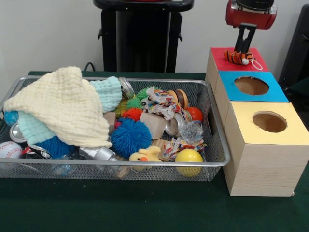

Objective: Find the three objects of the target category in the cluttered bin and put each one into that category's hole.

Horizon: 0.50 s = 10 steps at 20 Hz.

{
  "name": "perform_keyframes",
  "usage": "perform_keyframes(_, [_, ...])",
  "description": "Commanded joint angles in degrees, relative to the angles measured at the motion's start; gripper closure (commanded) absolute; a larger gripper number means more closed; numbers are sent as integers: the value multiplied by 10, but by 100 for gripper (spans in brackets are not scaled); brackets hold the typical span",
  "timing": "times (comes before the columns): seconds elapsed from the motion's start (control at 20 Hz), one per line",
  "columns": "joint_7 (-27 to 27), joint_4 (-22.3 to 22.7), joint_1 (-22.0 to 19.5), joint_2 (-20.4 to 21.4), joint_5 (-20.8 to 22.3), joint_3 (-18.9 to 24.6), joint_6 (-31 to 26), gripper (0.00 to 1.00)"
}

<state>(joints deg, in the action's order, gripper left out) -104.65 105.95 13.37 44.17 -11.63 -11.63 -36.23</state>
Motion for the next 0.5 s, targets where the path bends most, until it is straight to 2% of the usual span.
perform_keyframes(0.05, [-107, 59, -15, -21, -30, 54, 44, 100])
perform_keyframes(0.5, [-112, 81, -17, -24, -58, 63, 73, 100])
